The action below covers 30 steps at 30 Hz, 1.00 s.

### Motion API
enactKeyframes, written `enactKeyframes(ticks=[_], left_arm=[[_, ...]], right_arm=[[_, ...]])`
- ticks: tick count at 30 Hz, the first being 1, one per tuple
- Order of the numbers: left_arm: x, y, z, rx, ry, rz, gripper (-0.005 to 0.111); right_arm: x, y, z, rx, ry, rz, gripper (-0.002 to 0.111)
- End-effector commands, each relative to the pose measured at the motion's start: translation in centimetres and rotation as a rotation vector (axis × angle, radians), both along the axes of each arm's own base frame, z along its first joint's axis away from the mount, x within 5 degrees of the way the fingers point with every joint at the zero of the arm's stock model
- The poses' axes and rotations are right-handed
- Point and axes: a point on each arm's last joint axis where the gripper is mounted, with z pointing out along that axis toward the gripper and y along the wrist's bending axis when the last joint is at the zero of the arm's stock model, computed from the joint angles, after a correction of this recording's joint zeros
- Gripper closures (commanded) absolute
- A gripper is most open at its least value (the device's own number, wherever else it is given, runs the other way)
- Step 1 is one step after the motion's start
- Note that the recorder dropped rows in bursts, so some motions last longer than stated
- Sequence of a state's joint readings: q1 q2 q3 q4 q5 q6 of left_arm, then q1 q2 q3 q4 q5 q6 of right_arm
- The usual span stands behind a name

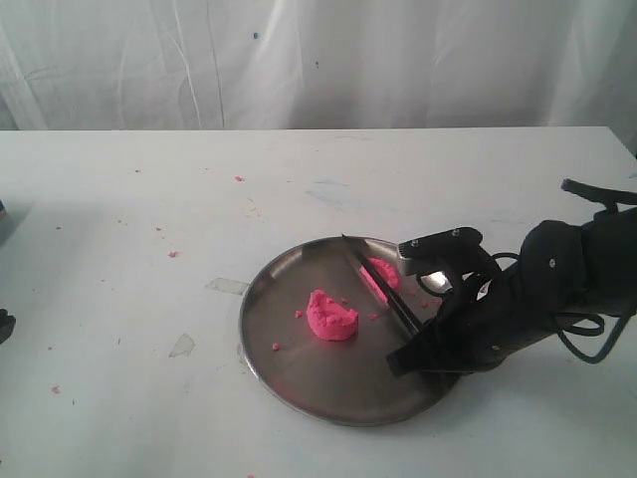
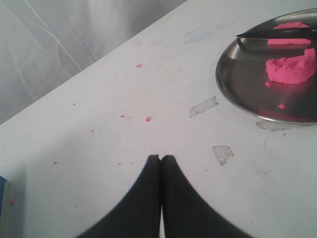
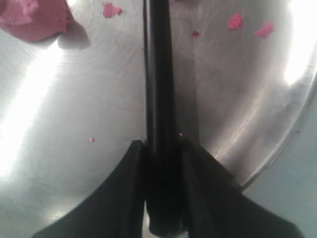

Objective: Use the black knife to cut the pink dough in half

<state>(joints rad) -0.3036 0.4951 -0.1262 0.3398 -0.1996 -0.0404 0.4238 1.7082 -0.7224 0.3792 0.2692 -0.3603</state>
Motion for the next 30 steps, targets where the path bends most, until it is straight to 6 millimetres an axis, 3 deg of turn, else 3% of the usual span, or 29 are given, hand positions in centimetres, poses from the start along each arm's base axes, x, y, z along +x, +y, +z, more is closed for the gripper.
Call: enactKeyframes(ticks=[1, 8, 14, 30], left_arm=[[-0.1, 0.0, 0.0, -0.019, -0.008, 0.003, 0.107], [-0.1, 0.0, 0.0, -0.019, -0.008, 0.003, 0.107], [-0.1, 0.0, 0.0, -0.019, -0.008, 0.003, 0.107], [-0.1, 0.0, 0.0, -0.019, -0.008, 0.003, 0.107]], right_arm=[[0.1, -0.2, 0.1, -0.007, -0.001, 0.008, 0.108], [-0.2, 0.2, 0.1, -0.011, 0.009, 0.032, 0.108], [-1.3, 3.0, 0.6, -0.022, 0.020, 0.189, 0.108], [-1.5, 2.9, 0.6, -0.029, 0.042, 0.217, 0.108]])
